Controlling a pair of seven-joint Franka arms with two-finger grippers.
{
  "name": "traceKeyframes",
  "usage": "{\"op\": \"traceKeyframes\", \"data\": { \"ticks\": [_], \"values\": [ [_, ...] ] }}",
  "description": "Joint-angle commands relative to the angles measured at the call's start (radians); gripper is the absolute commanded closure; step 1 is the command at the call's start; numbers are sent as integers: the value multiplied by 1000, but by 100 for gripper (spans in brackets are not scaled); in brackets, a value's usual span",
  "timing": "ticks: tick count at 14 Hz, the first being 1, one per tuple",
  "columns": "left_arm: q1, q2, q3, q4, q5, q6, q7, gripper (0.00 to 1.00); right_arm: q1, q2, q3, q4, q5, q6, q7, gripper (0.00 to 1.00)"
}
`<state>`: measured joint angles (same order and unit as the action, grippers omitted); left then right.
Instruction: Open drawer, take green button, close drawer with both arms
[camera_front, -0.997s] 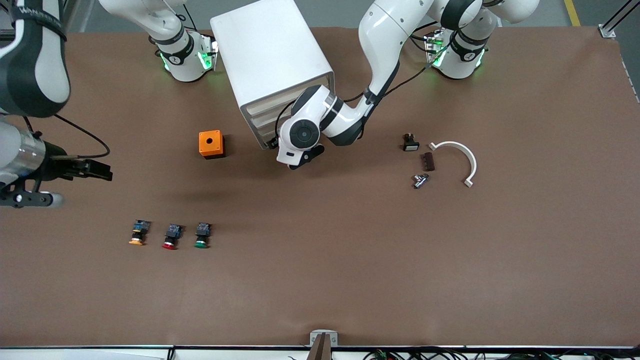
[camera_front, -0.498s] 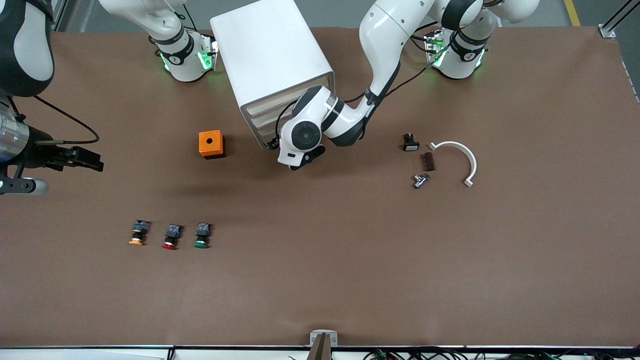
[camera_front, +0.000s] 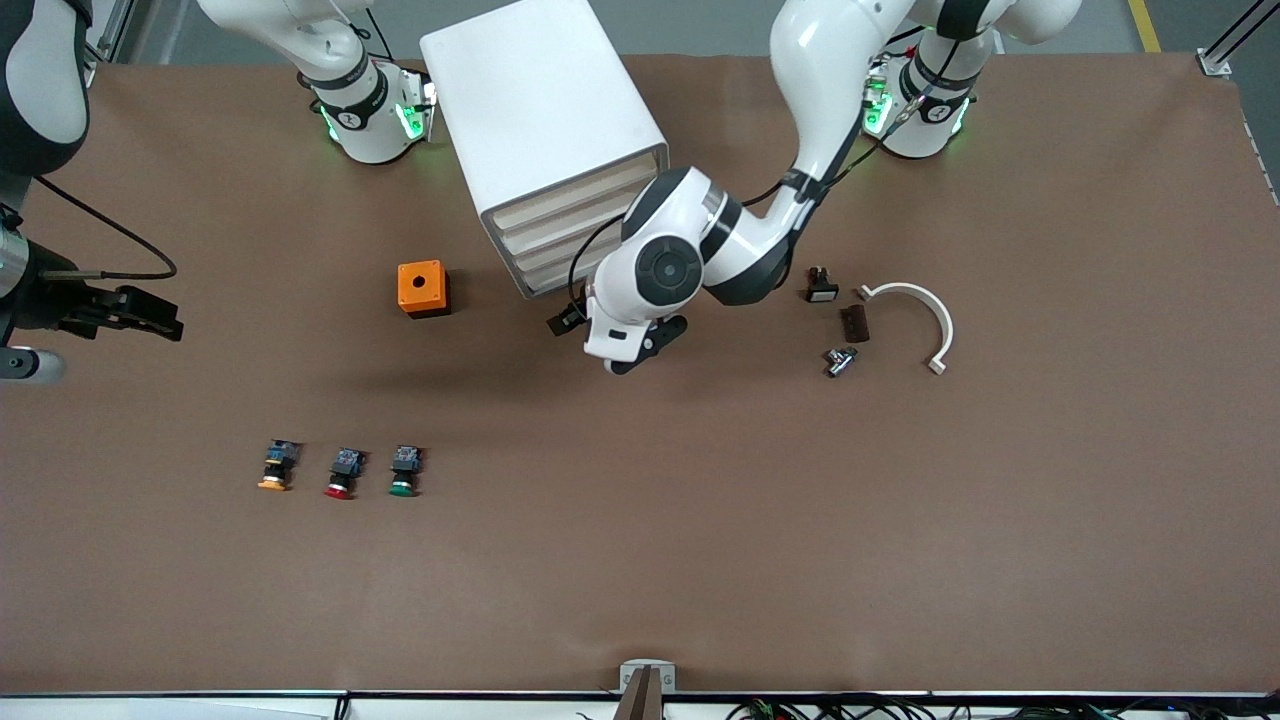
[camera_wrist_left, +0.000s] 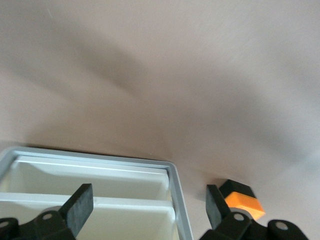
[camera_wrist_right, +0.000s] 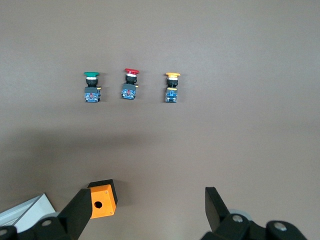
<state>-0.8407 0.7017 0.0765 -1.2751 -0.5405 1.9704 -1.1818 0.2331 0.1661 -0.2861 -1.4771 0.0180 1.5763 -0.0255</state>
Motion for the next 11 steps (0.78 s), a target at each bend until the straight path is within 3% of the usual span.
{"op": "traceKeyframes", "data": {
  "ticks": [1, 3, 7, 11],
  "values": [
    [38, -141, 2, -30, 101, -100, 2, 1, -4, -4, -1, 20, -4, -24, 5, 0],
    [78, -236, 2, -30, 168, -221, 84, 1, 9, -10, 4, 17, 2, -54, -4, 0],
    [222, -375, 2, -30, 180, -428, 296, 1, 5, -40, 4, 14, 2, -88, -5, 0],
    [435, -453, 2, -32, 182, -583, 606, 1, 2, -88, 4, 11, 0, -134, -4, 0]
  ]
}}
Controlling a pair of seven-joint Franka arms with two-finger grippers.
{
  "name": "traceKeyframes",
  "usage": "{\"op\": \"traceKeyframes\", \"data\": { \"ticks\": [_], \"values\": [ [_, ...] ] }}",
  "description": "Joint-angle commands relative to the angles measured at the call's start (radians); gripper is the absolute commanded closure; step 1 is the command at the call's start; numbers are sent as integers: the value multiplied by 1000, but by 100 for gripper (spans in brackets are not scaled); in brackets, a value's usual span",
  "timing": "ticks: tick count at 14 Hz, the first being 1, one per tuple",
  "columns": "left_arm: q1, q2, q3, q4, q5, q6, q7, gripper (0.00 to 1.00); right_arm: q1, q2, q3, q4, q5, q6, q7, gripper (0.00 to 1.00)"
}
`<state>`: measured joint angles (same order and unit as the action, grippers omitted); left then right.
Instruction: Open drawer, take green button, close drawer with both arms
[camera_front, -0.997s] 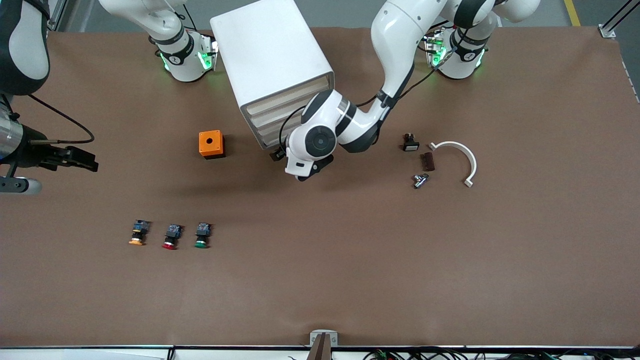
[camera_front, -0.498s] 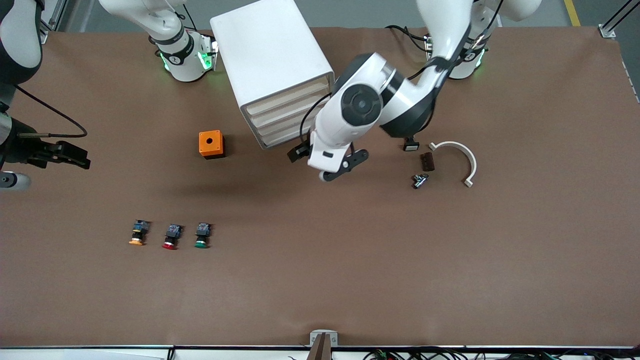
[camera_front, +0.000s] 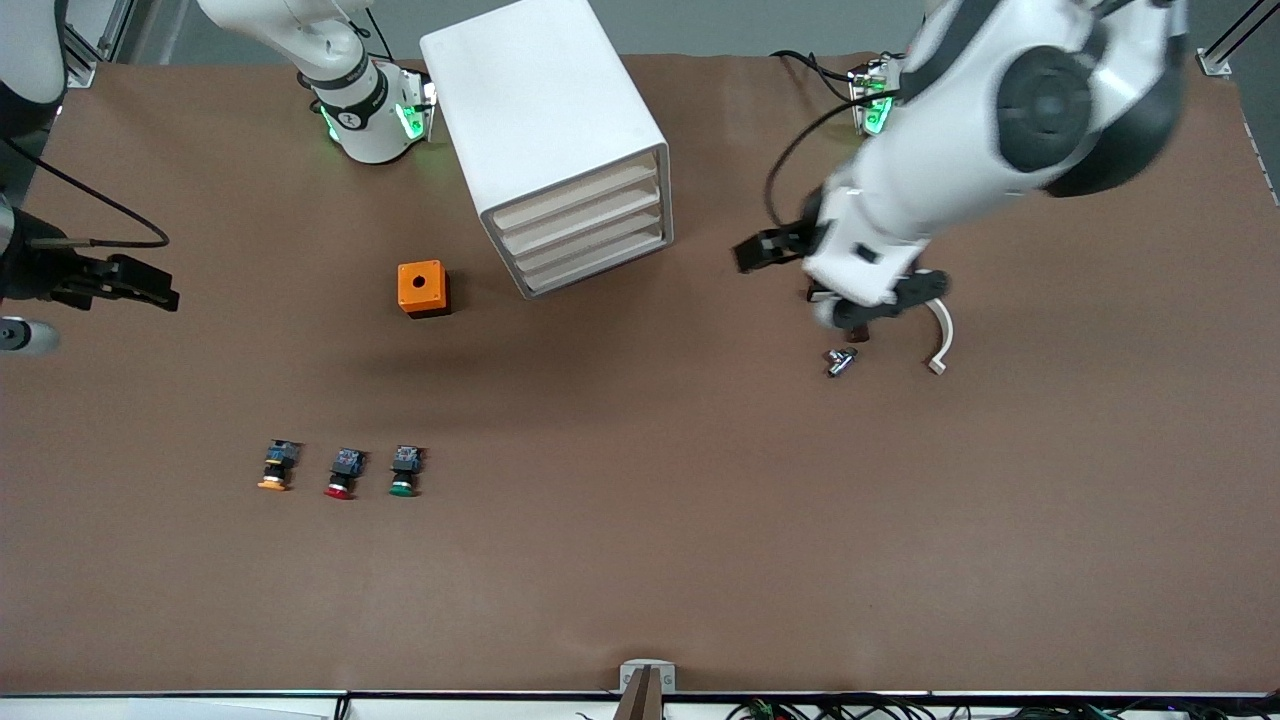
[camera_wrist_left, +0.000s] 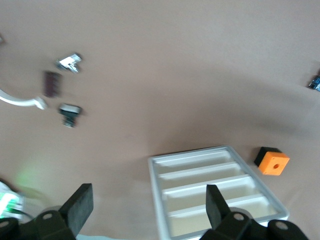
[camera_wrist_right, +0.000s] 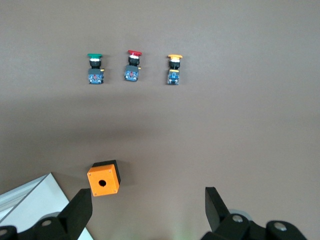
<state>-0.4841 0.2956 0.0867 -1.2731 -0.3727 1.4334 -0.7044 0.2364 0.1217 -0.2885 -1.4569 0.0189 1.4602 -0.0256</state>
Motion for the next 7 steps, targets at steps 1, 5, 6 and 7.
{"op": "traceKeyframes", "data": {
  "ticks": [1, 5, 6, 7],
  "values": [
    [137, -55, -7, -34, 20, -79, 214, 1, 4, -56, 9, -10, 0, -18, -4, 0],
    [251, -76, -13, -64, 222, -146, 474, 1, -2, -71, 17, -14, 1, -24, -4, 0],
    [260, -70, -12, -77, 260, -139, 497, 1, -23, -73, 49, -14, 1, -24, -4, 0],
    [278, -61, -12, -86, 294, -119, 517, 1, -75, -73, 102, -14, 1, -24, -4, 0]
  ]
}}
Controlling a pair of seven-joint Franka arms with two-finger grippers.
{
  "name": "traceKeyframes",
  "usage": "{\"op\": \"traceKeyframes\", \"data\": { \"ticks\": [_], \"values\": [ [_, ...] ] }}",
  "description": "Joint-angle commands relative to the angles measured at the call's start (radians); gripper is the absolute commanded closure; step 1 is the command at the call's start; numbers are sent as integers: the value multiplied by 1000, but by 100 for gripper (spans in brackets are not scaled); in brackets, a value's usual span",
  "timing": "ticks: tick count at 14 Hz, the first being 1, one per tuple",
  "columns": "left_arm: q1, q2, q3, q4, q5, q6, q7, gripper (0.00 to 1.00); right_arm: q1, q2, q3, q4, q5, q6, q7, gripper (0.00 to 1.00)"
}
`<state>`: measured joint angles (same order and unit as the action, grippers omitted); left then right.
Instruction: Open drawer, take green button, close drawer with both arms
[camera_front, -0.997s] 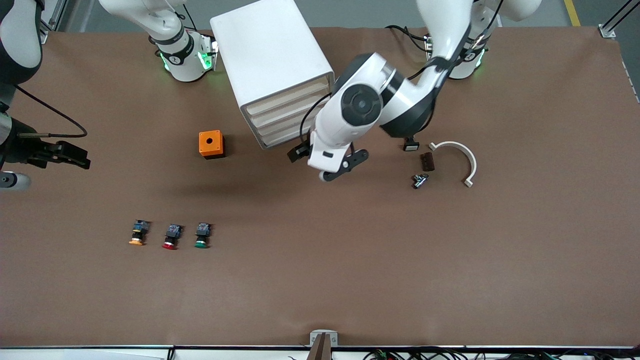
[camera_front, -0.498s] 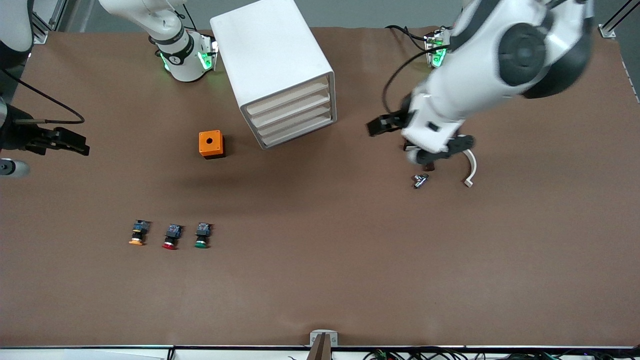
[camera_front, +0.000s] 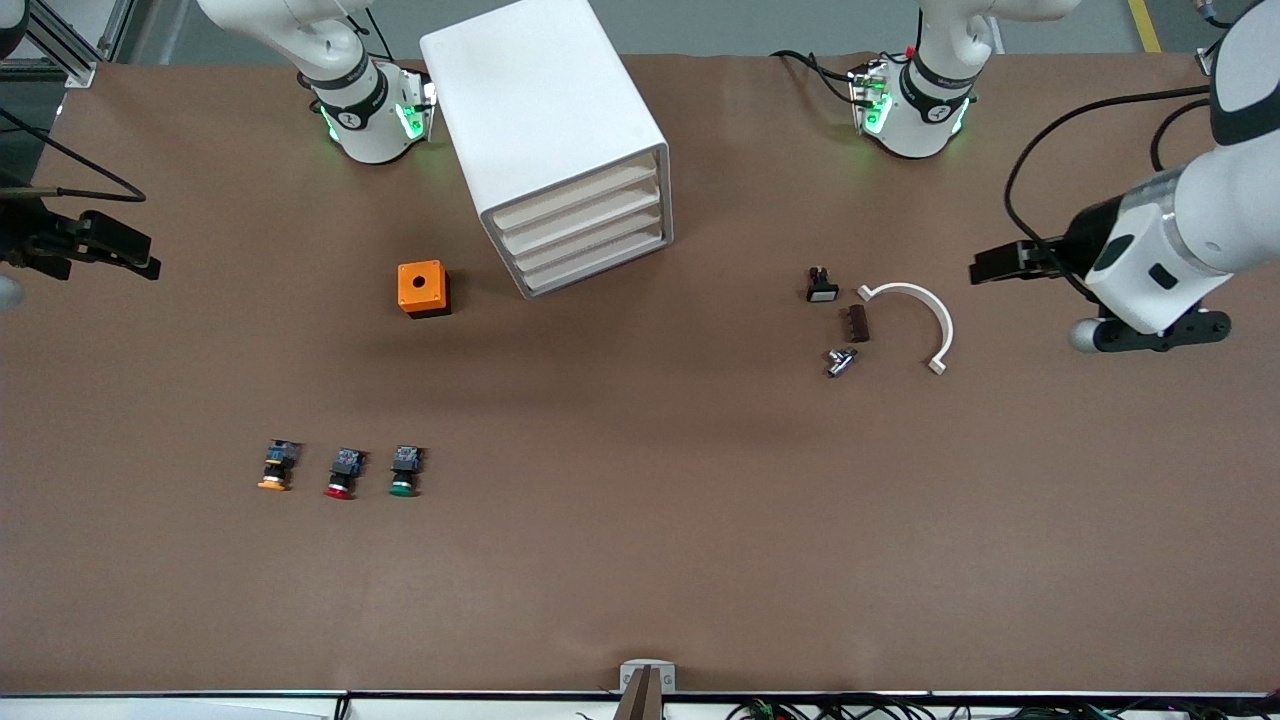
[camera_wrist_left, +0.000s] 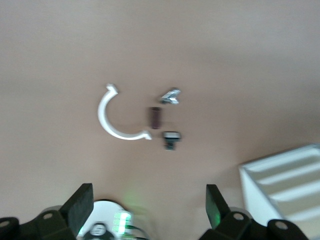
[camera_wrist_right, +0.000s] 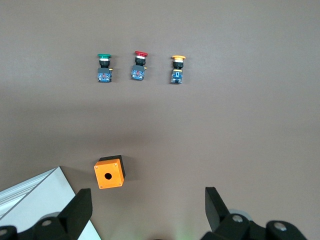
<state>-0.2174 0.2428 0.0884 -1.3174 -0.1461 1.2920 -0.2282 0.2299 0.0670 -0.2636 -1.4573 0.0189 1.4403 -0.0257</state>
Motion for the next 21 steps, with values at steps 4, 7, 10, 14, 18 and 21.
{"op": "traceKeyframes", "data": {
  "ticks": [4, 7, 10, 14, 18, 21],
  "values": [
    [98, -49, -13, -192, 91, 170, 141, 1, -172, -33, 175, -34, -1, -1, 1, 0],
    [105, -170, -18, -429, 126, 358, 142, 1, -214, -33, 220, -35, -1, 0, 1, 0],
    [112, -252, -16, -525, 148, 418, 182, 1, -233, -33, 231, -35, -1, 3, 1, 0],
    [147, -356, -19, -545, 149, 418, 199, 1, -241, -33, 233, -35, -1, 5, 0, 0],
    [145, -389, -21, -511, 148, 380, 201, 1, -247, -35, 242, -37, -2, 6, -2, 0],
    [127, -370, -22, -401, 135, 334, 182, 1, -250, -36, 248, -35, -2, 8, -2, 0]
  ]
}}
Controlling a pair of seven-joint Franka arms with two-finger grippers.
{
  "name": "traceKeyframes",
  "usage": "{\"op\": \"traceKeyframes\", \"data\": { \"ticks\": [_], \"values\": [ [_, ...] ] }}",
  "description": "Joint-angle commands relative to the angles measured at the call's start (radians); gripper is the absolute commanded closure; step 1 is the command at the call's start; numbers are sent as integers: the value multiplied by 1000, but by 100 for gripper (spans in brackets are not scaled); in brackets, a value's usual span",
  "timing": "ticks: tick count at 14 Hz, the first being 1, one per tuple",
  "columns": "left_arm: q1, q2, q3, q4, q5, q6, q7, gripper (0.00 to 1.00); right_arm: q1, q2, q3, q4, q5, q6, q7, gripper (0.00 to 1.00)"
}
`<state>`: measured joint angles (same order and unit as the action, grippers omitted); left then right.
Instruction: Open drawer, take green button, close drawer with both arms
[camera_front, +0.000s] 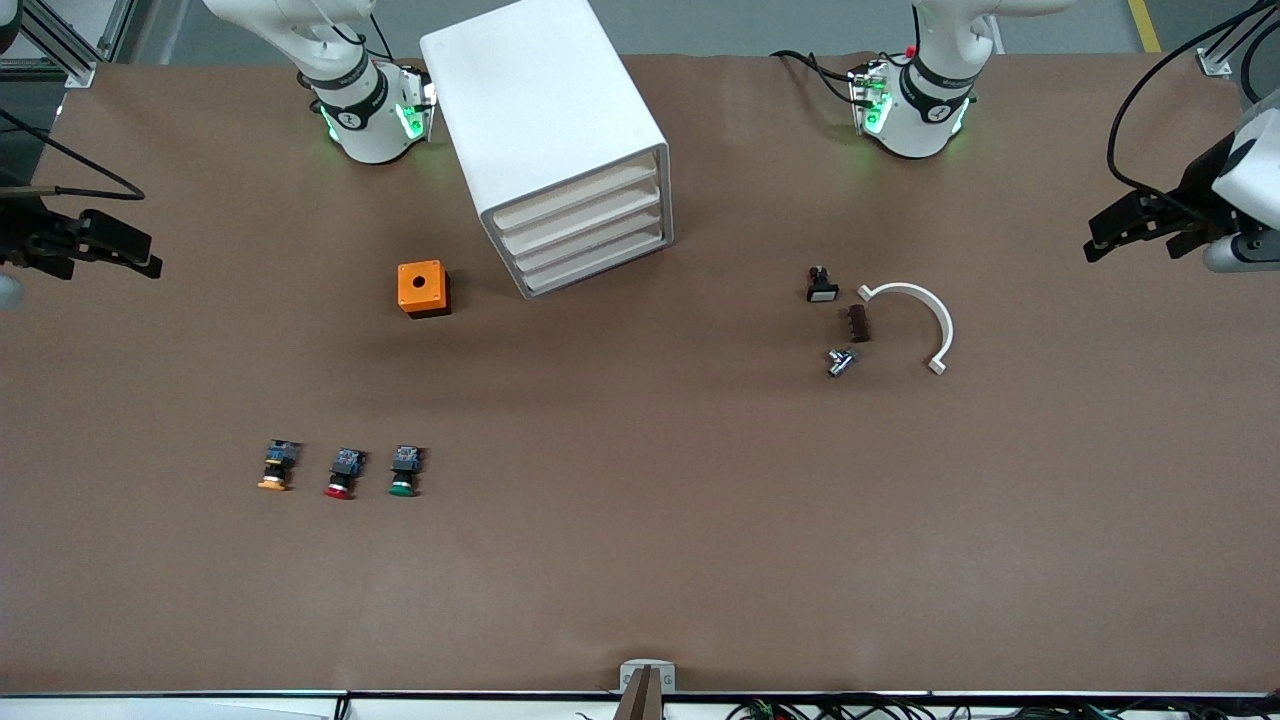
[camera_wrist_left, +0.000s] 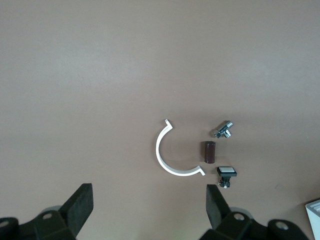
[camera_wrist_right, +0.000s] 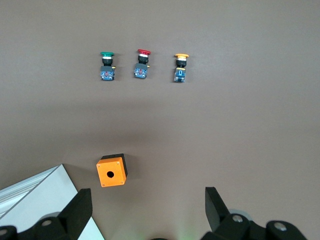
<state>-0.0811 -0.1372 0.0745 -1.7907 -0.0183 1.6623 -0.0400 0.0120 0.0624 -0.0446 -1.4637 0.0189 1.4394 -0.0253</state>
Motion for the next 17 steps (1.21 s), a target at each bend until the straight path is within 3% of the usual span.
{"op": "traceKeyframes", "data": {
  "ticks": [1, 4, 9, 13, 17],
  "values": [
    [-20, 28, -15, 115, 8, -36, -8, 1, -36, -32, 29, -29, -2, 9, -2, 0],
    [-26, 60, -25, 197, 9, -38, -9, 1, -37, -39, 29, -29, -2, 19, -5, 0],
    [-28, 77, -36, 206, 24, -52, -8, 1, -24, -44, 29, -21, -13, 52, -8, 0],
    [-26, 212, -36, 374, 24, -128, -8, 1, -21, -44, 31, -15, -14, 72, 2, 0],
    [-28, 286, -36, 425, 20, -148, -9, 1, -20, -59, 31, -15, -1, 61, 5, 0]
  ]
}}
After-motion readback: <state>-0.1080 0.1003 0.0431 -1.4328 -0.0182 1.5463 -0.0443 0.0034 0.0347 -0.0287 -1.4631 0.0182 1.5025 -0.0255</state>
